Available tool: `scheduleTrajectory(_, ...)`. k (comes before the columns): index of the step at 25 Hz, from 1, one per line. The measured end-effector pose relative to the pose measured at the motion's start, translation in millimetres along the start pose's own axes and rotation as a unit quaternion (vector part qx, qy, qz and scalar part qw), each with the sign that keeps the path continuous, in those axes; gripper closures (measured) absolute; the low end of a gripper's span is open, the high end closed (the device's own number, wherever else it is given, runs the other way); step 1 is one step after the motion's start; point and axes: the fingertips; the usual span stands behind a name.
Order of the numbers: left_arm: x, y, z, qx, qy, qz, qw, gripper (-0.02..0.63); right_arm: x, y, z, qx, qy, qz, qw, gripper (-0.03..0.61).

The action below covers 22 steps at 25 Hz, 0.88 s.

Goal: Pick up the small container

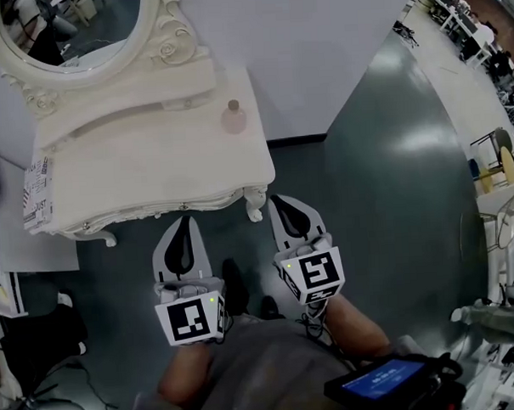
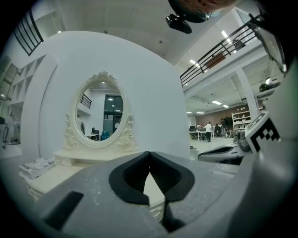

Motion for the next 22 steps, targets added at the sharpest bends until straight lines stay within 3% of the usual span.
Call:
scheduleTrajectory(10, -13.9, -71.9, 53.0, 0.046, -0.005, -0.040, 0.9981, 0.600, -46.6, -73.0, 3.4, 0.046, 0.006, -0.039, 0.998, 0.565)
scheduleTrajectory(22, -12.3, -107.3, 58.9, 0.074, 0.004, -0.053, 0.9958, 0.600, -61.5, -94.1, -14.1, 0.083, 0.013, -0.051, 0.995, 0.565)
Point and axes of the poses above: the fingertips, and each gripper's own axes: y backward along the fingers, z to its left, x out of its underside, and after that the axes turned 12 degrees about -y, right-handed
